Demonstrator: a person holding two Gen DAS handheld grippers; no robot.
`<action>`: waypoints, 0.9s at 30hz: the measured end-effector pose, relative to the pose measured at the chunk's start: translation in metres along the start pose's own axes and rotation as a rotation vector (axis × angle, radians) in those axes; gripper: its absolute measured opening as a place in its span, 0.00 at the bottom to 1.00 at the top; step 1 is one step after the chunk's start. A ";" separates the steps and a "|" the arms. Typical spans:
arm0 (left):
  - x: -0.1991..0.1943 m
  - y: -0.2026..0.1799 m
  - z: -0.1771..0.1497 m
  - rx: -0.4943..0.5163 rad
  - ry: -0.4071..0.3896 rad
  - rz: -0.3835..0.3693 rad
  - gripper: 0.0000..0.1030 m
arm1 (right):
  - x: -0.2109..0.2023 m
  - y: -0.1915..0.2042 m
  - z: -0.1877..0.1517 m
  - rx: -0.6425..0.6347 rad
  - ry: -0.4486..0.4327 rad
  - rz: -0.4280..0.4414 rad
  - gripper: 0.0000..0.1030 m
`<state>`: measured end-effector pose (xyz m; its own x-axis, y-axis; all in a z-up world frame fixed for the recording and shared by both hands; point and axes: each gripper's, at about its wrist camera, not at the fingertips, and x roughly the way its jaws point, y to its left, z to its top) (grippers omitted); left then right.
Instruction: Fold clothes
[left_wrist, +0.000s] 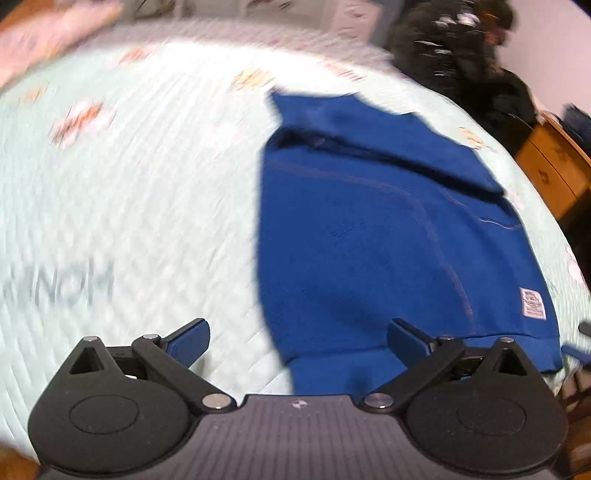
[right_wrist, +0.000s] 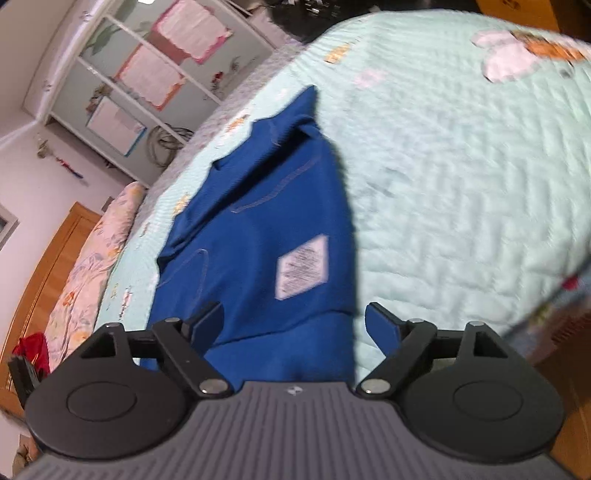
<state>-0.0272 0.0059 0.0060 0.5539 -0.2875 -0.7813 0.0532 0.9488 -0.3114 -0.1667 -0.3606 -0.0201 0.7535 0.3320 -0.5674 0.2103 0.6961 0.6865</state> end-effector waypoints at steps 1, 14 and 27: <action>0.005 0.004 -0.002 -0.016 0.015 -0.033 0.99 | 0.003 -0.004 -0.002 0.010 0.007 0.014 0.82; 0.043 -0.007 -0.002 -0.052 0.098 -0.248 0.86 | 0.029 -0.005 -0.009 -0.043 0.047 0.097 0.28; 0.023 0.029 0.018 -0.332 -0.003 -0.508 0.08 | 0.019 0.007 0.012 0.103 0.011 0.286 0.17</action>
<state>0.0018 0.0291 -0.0114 0.5296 -0.6932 -0.4889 0.0497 0.6007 -0.7979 -0.1429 -0.3570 -0.0205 0.7846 0.5127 -0.3486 0.0524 0.5054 0.8613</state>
